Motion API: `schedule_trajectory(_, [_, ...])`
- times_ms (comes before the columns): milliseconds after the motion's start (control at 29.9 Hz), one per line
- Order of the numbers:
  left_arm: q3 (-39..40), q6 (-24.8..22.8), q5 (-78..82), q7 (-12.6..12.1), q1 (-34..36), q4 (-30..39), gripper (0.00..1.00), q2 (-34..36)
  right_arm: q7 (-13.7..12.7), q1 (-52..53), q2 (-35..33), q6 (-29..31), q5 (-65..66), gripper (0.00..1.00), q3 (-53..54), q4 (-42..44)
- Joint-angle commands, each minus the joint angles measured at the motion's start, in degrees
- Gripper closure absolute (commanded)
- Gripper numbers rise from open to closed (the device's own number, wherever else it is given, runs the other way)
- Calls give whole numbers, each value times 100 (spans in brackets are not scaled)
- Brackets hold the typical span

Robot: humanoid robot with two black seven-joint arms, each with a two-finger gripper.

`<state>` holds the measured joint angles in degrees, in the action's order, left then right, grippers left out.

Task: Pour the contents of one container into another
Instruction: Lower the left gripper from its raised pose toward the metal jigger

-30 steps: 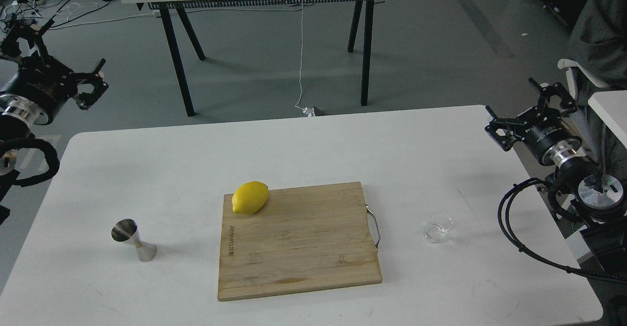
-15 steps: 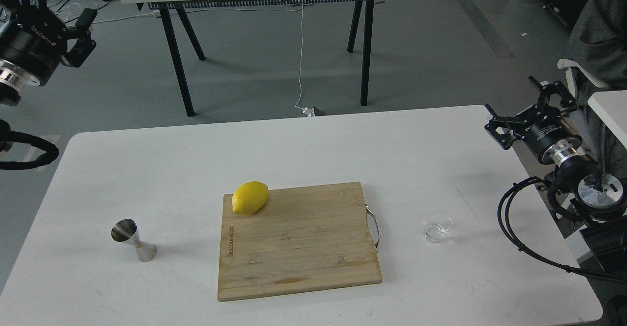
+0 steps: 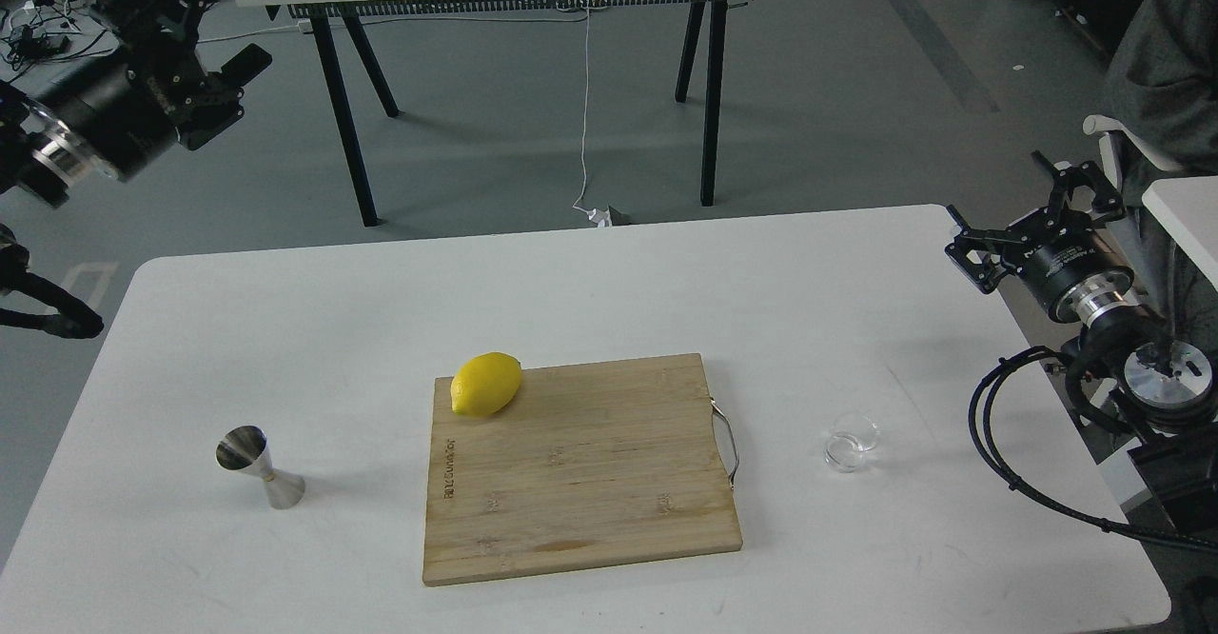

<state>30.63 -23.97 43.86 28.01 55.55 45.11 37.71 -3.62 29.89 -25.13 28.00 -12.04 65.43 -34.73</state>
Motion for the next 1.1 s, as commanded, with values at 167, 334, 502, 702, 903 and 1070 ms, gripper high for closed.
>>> schedule_trajectory(167, [14, 1623, 1450, -1, -457, 920, 0, 527, 2, 0, -1, 0, 0, 1, 22, 10])
schedule_trajectory(334, [22, 2253, 2160, -1, -817, 920, 0, 738, 2, -27, -10, 0, 9, 1, 31, 28])
schedule_trajectory(502, [-30, 4283, 2952, -1, -1423, 964, 1, 782, 10, -27, -1, 0, 9, 1, 31, 107])
schedule_trajectory(702, [57, 5197, 3408, -1, -2056, 1386, 1, 1116, 11, -53, -10, 0, 9, 1, 31, 195])
schedule_trajectory(903, [119, 5197, 4235, -1, -2698, 1377, 1, 1309, 11, -62, -1, 0, 9, 1, 22, 274])
schedule_trajectory(1070, [136, 5197, 4553, -1, -3120, 1360, 1, 1555, 19, -88, 8, 0, 9, 1, 14, 292])
